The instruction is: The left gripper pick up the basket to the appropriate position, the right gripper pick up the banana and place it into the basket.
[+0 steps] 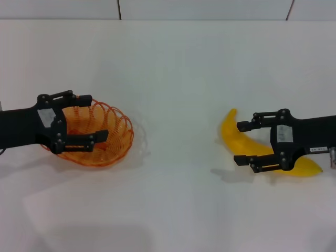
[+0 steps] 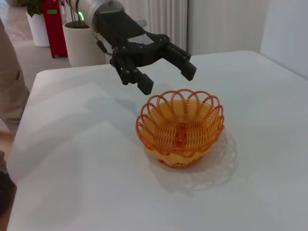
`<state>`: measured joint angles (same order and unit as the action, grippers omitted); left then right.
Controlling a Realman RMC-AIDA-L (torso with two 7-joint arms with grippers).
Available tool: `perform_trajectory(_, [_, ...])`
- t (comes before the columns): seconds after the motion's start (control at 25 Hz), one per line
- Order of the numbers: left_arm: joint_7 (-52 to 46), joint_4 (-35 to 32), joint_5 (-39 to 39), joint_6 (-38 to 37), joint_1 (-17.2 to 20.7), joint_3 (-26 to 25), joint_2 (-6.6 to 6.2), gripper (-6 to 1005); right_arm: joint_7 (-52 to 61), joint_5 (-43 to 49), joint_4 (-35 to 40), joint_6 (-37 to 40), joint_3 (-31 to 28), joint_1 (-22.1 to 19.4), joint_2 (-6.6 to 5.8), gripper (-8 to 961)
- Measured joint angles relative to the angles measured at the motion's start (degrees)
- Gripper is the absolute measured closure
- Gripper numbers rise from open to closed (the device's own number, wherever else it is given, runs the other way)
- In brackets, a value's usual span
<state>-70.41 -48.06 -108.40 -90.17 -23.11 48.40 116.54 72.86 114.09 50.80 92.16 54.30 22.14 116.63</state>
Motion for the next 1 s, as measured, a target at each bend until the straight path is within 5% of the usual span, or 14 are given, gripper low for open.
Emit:
perform_trajectory(0.52, [-2.36,0.65,2.47,0.73,-0.18,-2.43,-0.02,82,-0.26,-0.15,-0.51,-1.37,0.16,0.10,0.09,189])
perform_trajectory(0.68, [-12.37,-2.83,1.27,3.35,-0.10,-3.58,-0.52,84,-0.27,-0.03,-0.59,-1.45,0.20,0.10,0.09,188])
perform_trajectory(0.8, [-24.78,-7.48,-2.80,6.52,-0.46,-3.70,-1.59,85,-0.27,-0.02,-0.61,-1.50,0.20,0.12,0.09,188])
perform_trajectory(1.0, [-37.58,-9.17,-8.31,8.69,-2.81,-3.83,-5.80,87,-0.27,0.05,-0.70,-2.41,0.37,0.21,0.09,189])
